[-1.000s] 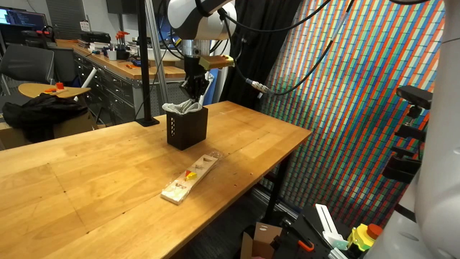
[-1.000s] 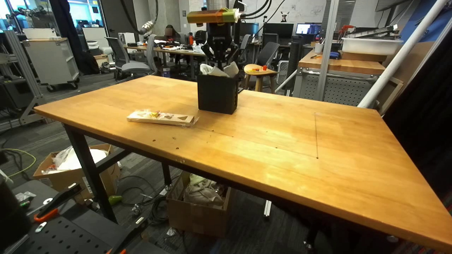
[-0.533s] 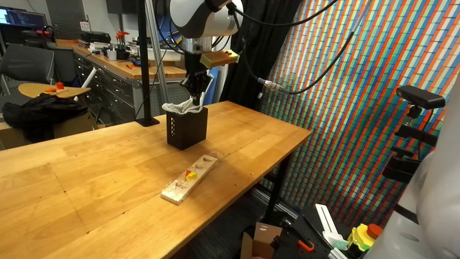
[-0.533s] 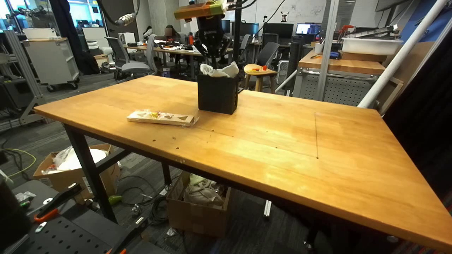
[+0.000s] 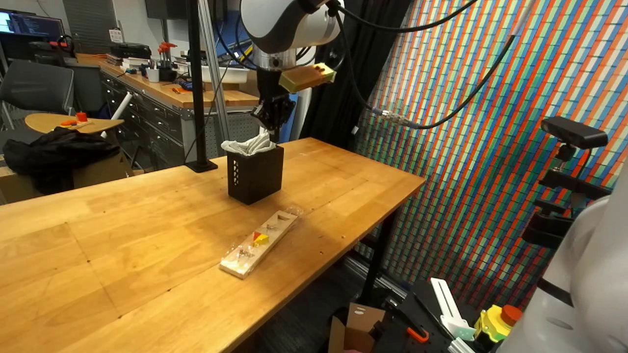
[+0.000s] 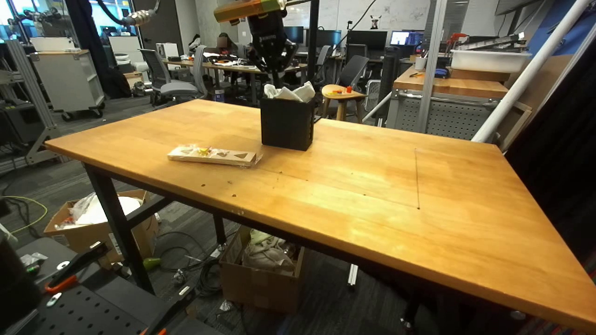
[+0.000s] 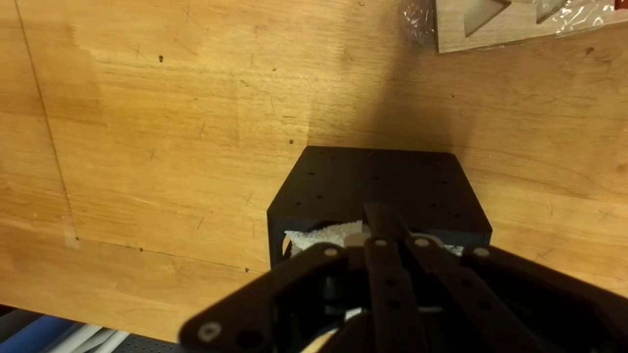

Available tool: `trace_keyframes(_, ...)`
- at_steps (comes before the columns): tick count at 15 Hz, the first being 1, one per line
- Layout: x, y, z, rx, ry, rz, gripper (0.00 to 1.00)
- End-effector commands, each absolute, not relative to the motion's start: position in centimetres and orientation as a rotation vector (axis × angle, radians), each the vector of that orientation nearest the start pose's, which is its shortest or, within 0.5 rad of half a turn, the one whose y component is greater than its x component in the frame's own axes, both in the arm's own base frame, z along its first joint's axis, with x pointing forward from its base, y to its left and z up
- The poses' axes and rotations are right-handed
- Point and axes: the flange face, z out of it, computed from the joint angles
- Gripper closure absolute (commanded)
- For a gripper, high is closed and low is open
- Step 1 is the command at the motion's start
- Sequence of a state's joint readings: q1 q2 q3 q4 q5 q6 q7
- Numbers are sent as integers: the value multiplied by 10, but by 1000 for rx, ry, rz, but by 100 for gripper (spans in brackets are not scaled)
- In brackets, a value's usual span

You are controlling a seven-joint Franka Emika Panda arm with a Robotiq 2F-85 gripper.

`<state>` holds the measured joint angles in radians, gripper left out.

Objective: Put the white cloth inside the black object

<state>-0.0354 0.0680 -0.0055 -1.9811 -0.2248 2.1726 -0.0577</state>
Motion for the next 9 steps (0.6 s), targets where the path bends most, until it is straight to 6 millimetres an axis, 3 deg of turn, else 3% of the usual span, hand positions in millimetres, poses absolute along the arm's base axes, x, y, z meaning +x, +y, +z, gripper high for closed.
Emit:
trace_keyframes(1,571,-31,446,-3342,-205,-232,100)
trace_keyframes(9,585,-36,434,-3333,-260,-188,100)
